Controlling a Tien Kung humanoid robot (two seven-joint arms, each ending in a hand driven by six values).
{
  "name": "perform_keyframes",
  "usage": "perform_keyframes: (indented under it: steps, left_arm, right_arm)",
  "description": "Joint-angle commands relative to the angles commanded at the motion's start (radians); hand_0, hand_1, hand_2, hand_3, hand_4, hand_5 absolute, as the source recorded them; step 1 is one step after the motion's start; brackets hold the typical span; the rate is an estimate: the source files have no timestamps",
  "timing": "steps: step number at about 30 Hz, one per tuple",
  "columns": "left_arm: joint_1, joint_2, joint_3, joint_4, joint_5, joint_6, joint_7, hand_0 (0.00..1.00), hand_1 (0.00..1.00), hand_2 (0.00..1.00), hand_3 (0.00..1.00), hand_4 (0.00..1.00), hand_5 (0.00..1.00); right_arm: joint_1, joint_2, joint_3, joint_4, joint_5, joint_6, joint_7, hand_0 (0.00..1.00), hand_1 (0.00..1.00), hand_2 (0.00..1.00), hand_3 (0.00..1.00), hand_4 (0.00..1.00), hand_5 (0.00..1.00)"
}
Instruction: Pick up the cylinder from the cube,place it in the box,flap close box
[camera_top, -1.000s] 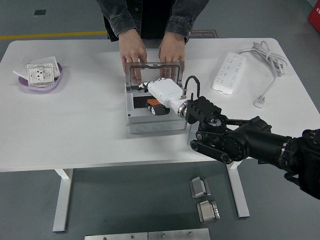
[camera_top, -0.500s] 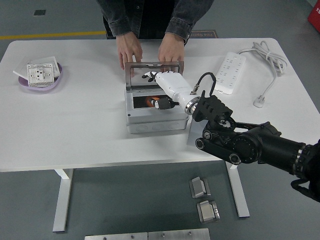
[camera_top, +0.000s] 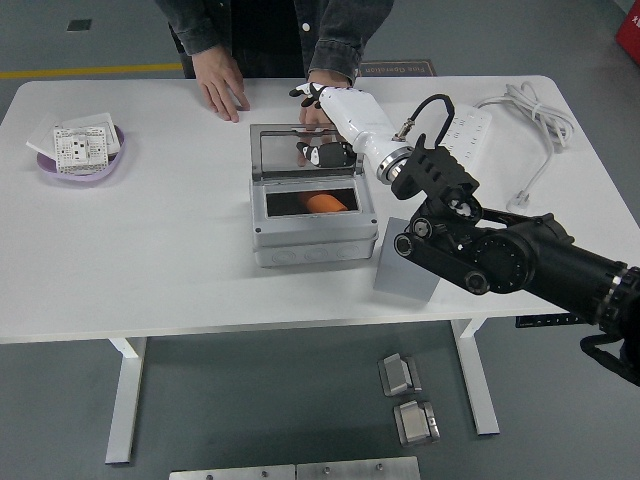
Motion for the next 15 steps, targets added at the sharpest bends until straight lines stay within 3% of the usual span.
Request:
perform_keyframes:
  steps: [9, 15]
  left_arm:
    - [-0.01, 0.007, 0.003, -0.003, 0.006, 0.0, 0.0, 0.751, 0.764, 0.723, 0.844, 0.717, 0.42]
    - [-0.014, 0.007, 0.002, -0.006, 0.01, -0.001, 0.001, 0.75, 0.764, 0.723, 0.844, 0.718, 0.417]
  right_arm:
    - [0.089, 0.073, -0.148, -0.165, 0.166, 0.025, 0.021, 0.803, 0.733, 0.756, 0.833, 0.743, 0.107]
    - [0.094, 0.079, -0.185, -0.186, 0.193, 0.033, 0.023, 0.802, 0.735, 0.756, 0.833, 0.745, 0.116]
